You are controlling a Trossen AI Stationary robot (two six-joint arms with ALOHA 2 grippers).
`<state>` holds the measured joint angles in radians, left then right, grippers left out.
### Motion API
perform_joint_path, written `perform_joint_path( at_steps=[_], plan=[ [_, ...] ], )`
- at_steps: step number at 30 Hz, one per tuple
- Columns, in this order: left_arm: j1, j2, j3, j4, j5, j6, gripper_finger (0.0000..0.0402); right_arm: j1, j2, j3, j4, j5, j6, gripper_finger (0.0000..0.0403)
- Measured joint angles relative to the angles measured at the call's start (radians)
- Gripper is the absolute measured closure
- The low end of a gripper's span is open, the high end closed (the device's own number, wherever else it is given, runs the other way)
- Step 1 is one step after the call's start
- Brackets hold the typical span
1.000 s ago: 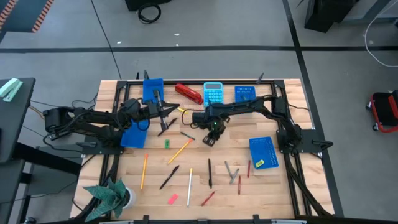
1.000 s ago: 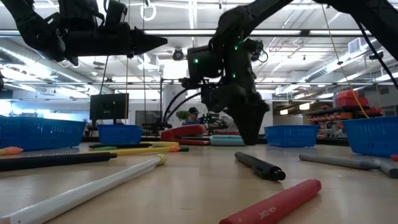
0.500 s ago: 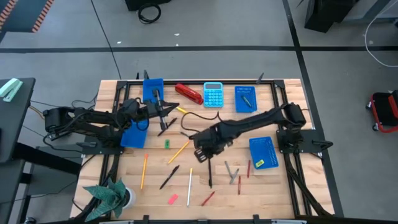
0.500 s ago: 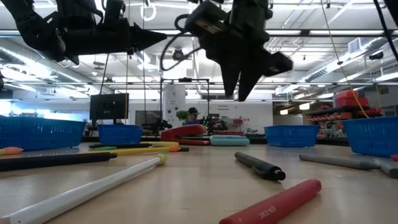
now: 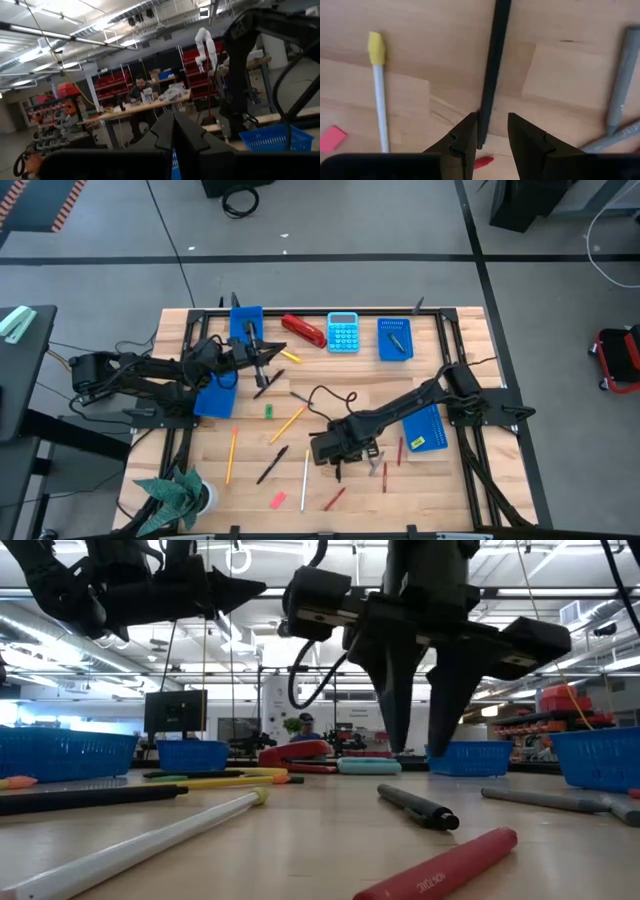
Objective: Sort crayons/erasers/pens/pencils in bins
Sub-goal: Put the top gray crayon into the top right bin
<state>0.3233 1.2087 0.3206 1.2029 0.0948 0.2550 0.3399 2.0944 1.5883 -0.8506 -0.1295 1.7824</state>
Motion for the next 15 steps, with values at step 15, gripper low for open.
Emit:
perform_joint_path(
  at_steps=[15],
  plan=[
    [0.0, 0.0, 0.0, 0.044, 0.0, -0.008, 0.0389, 0.065, -0.013, -0.06, -0.224, 0.0, -0.151, 0.0287]
  ],
)
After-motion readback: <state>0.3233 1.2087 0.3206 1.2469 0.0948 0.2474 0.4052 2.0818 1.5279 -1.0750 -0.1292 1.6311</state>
